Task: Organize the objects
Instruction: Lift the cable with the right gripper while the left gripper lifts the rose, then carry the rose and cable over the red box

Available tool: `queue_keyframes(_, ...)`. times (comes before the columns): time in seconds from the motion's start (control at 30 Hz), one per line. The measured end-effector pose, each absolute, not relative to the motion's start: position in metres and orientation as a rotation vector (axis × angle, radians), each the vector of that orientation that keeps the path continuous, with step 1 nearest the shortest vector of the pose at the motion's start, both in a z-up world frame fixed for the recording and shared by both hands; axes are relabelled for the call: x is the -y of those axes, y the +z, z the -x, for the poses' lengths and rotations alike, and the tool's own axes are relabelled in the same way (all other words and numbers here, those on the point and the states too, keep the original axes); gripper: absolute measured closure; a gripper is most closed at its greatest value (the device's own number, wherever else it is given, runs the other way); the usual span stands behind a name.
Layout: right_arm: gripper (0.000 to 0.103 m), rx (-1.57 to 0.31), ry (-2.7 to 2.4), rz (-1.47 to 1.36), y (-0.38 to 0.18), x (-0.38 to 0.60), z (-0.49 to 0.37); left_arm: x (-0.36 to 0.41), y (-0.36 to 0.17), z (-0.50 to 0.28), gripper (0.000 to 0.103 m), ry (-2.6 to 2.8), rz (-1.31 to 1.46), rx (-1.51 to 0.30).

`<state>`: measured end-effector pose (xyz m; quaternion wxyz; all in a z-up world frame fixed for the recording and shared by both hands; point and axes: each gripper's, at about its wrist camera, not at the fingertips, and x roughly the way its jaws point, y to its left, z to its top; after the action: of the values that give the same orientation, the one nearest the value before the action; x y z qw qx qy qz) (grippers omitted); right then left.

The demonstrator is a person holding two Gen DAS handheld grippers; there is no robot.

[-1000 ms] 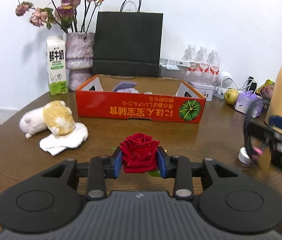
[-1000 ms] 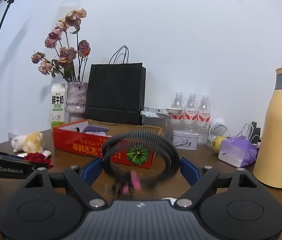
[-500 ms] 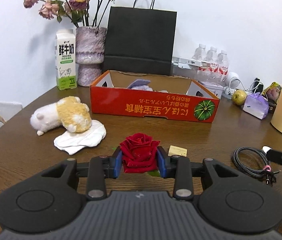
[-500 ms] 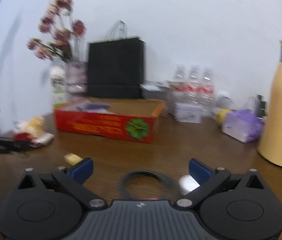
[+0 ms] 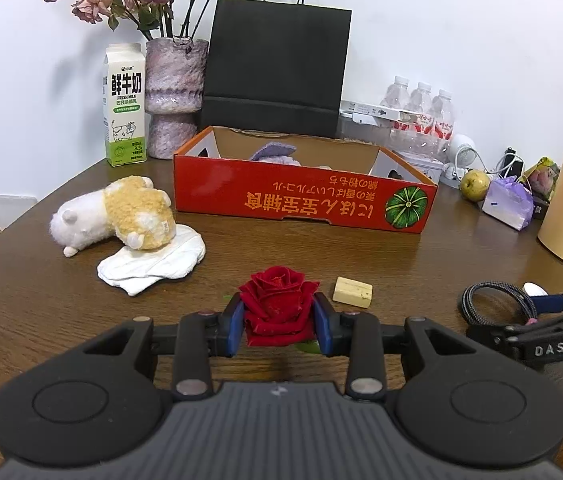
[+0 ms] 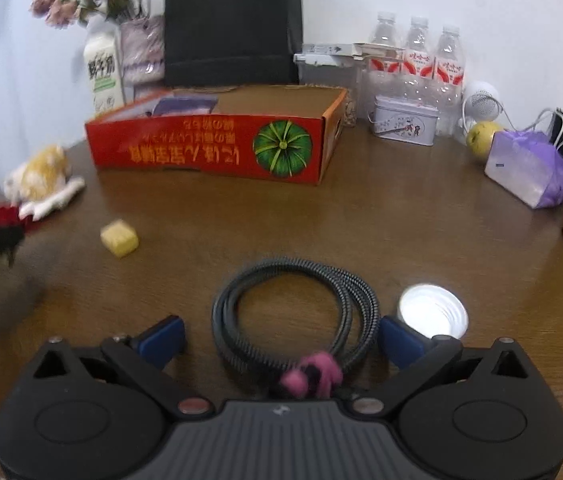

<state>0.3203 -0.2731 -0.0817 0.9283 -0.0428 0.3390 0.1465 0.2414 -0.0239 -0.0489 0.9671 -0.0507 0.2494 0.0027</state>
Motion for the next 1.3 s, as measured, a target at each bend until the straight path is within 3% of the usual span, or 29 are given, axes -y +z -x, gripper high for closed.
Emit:
queue_keyframes(0.03, 0.001, -0.694, 0.303, 0.084, -0.083, 0.273, -0.320, 0.024, -0.049, -0.241, 0.067, 0.003, 0.102, -0.506)
queue_keyframes(0.07, 0.013, -0.687, 0.302, 0.084, -0.082, 0.273, -0.321, 0.024, -0.050, -0.241, 0.067, 0.000, 0.102, -0.507)
queue_keyframes(0.1, 0.016, -0.670, 0.306, 0.075, -0.080, 0.274, -0.319, 0.024, -0.050, -0.241, 0.067, -0.002, 0.102, -0.506)
queue_keyframes(0.53, 0.018, -0.479, 0.300, 0.038, -0.053, 0.264, -0.286, 0.028, -0.042, -0.239, 0.068, 0.000, 0.090, -0.484)
queue_keyframes(1.3, 0.018, -0.368, 0.369, 0.052, 0.005, 0.204, -0.304, 0.025, 0.018, -0.277, 0.067, -0.015, 0.085, -0.375)
